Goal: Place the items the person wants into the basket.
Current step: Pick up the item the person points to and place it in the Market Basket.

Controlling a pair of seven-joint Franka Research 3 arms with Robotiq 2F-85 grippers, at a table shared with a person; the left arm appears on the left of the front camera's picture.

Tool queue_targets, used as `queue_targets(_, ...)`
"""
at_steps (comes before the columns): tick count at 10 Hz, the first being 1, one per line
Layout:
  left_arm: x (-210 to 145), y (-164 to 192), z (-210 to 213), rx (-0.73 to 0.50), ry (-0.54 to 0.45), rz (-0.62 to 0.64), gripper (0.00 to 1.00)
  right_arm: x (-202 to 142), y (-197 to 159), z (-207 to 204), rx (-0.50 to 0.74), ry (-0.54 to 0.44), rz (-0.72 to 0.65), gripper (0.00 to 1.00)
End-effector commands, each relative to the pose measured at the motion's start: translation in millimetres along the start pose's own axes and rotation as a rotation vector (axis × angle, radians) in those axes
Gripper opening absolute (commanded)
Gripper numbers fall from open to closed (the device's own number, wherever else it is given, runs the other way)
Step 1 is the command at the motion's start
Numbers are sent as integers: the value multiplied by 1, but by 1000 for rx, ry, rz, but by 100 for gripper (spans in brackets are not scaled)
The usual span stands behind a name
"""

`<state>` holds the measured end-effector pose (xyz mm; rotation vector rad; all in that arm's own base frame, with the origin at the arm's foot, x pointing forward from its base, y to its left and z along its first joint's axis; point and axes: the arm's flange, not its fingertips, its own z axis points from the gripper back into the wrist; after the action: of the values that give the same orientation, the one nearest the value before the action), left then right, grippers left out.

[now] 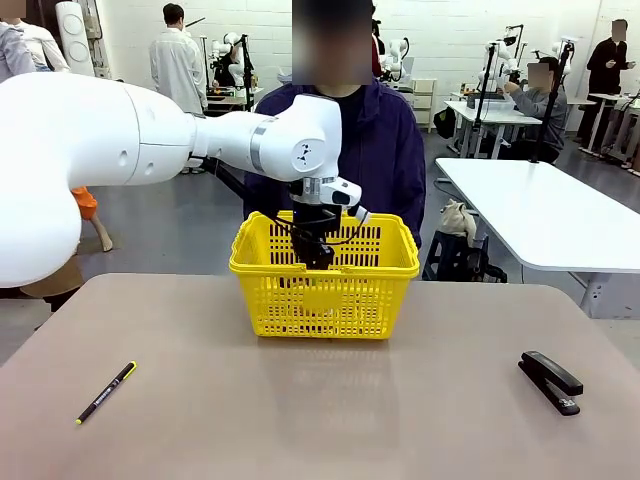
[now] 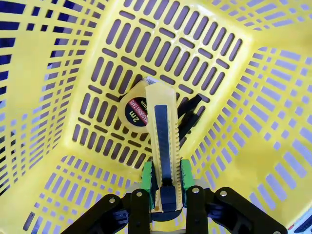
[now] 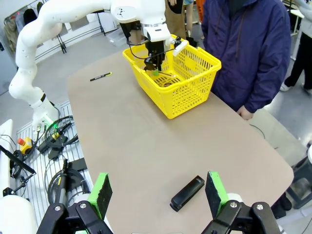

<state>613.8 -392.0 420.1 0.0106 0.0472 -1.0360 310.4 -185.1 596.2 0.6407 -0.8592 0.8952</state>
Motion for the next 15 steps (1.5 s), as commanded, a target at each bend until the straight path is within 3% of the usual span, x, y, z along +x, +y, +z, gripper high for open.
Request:
queue_targets(1, 14, 5, 7, -17, 18, -24, 27, 1, -1, -2, 7, -39, 15, 100)
queue_targets(2, 15, 4, 4, -14, 18, -25, 27, 1, -1, -2, 7, -39, 15, 100)
queue_targets(4, 12, 6, 5, -11, 4, -34, 87, 1, -1, -2, 7, -39, 15, 100)
queue_targets(5, 12, 6, 6, -8, 3, -35, 100, 1, -1, -2, 7, -39, 15, 100)
queue_targets(13, 10, 7, 10, 9, -11, -13, 100, 1, -1, -2, 7, -39, 15, 100)
queue_targets(15, 3, -3, 31, 34, 38, 40, 100, 1, -1, -2, 7, -39, 15, 100)
